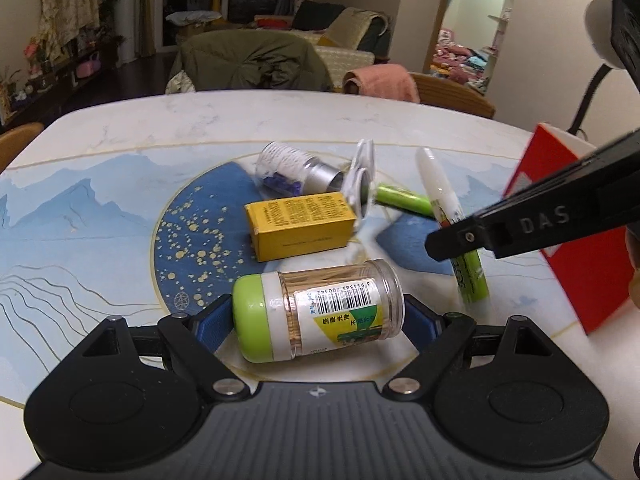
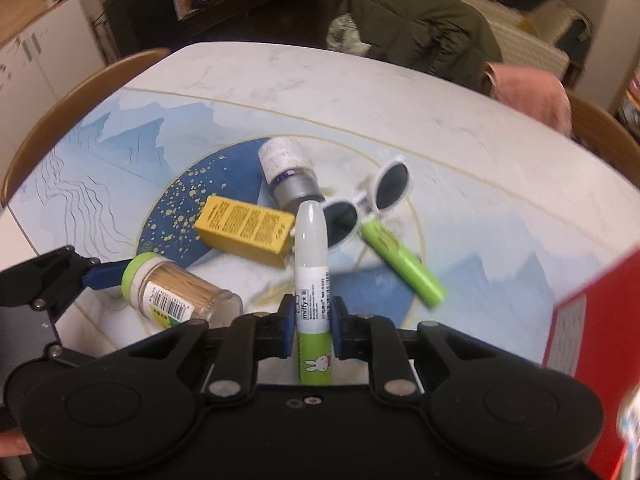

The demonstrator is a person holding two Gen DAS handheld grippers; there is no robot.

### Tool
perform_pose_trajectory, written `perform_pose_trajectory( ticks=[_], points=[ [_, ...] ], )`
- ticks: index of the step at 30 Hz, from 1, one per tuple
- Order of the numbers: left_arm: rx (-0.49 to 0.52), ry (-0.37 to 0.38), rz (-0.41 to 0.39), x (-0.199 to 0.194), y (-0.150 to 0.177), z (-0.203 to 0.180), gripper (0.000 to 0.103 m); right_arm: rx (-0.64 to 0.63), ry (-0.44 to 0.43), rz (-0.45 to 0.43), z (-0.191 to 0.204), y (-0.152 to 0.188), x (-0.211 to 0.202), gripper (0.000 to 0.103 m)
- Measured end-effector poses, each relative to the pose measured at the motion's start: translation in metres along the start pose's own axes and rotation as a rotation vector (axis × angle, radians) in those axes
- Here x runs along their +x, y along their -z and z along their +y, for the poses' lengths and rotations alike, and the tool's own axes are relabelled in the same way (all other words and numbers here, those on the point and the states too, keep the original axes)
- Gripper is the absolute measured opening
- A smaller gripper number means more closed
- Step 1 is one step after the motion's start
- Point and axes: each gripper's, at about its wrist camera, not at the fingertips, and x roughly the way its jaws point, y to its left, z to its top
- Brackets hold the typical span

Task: Organize rigid objects
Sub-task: 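Grasp the white glue stick with the right tool while the left tool grasps the green-capped toothpick jar, then carry the glue stick and toothpick jar into the red box and open both tools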

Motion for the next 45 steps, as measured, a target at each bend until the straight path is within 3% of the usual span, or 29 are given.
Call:
perform_pose_trajectory(
  ticks=[12,24,35,45],
  points=[
    [0.064,0.119,-0.034,-0.051,-0.012,-0.035,0.088,0.174,-0.057,-0.054,-0.018,0.044,-0.073,0.017],
    [0.163,0.222,-0.067,-0.09,-0.038,-0.089,0.088,0.287,-0.027,-0.152,-0.07,0.07,-0.151,0.017],
    [0.241,0.249,-0.105,-0.092,-0.065,-0.153,0.088,0.361,0.018,-0.243,-0.134,0.088,-0.197,0.017],
    [0.287,0.261,-0.085,-0.069,-0.076,-0.212,0.088,0.436,0.088,-0.29,-0.204,0.106,-0.221,0.017]
  ],
)
